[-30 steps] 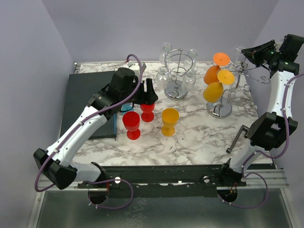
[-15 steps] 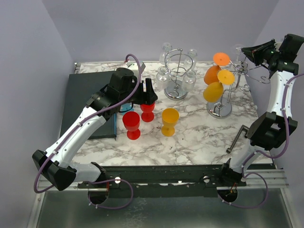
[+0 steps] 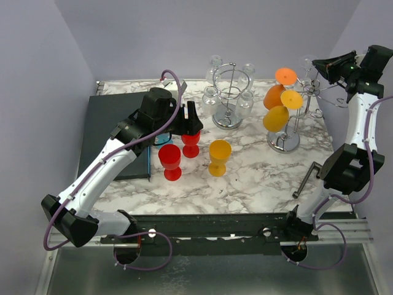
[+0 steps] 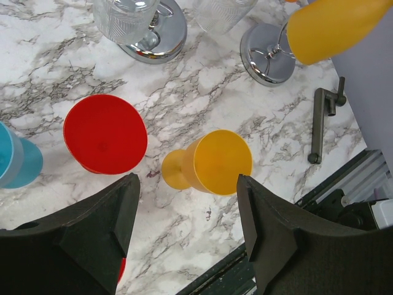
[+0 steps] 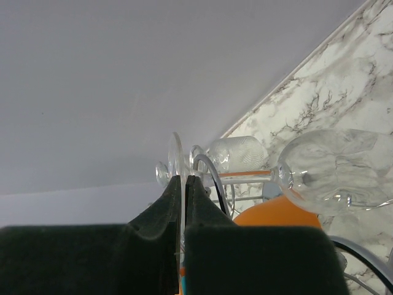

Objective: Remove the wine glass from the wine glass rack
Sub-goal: Pick up the wine glass from the wine rack.

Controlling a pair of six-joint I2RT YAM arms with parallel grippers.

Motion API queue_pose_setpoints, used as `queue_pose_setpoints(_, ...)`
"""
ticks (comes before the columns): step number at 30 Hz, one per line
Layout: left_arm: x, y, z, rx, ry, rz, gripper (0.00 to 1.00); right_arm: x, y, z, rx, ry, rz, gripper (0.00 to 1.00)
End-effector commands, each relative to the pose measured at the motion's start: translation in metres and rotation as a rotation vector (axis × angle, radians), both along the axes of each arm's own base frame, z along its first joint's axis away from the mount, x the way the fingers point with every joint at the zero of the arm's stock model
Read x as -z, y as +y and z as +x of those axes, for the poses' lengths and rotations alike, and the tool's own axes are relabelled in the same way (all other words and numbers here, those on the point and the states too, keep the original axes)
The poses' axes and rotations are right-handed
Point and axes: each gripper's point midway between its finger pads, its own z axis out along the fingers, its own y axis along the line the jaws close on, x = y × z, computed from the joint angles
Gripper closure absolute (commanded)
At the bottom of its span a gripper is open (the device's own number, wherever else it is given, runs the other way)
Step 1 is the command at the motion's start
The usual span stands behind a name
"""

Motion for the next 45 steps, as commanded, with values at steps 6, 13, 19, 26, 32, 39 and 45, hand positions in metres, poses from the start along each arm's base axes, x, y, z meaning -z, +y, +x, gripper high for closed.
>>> queue_pose_setpoints(6, -0.010, 0.003, -0.004, 0.013, -0.032, -0.024, 0.29, -0.026, 0.005, -0.004, -0.007, -0.091, -0.015, 0.99)
queue_pose_setpoints(13, -0.010, 0.004, -0.003, 0.009, -0.030, -0.025, 0.29, -0.031, 0.003, -0.008, 0.025, -0.104, -0.030, 0.99)
queue_pose_setpoints(19, -0.009, 0.004, -0.003, 0.011, -0.029, -0.026, 0.29, -0.037, 0.000, -0.012, 0.052, -0.119, -0.048, 0.99)
queue_pose_setpoints(26, -0.011, 0.005, -0.004, 0.007, -0.032, -0.030, 0.29, -0.039, -0.003, -0.015, 0.084, -0.116, -0.055, 1.00)
queue_pose_setpoints(32, -0.012, 0.006, -0.004, 0.007, -0.034, -0.031, 0.29, -0.039, -0.006, -0.017, 0.114, -0.114, -0.057, 1.00)
queue_pose_setpoints(39, -0.012, 0.006, -0.004, 0.005, -0.035, -0.031, 0.29, -0.043, -0.010, -0.020, 0.143, -0.128, -0.065, 1.00)
queue_pose_setpoints(45, -0.012, 0.006, -0.005, 0.006, -0.036, -0.034, 0.29, -0.050, -0.013, -0.022, 0.167, -0.147, -0.080, 0.99)
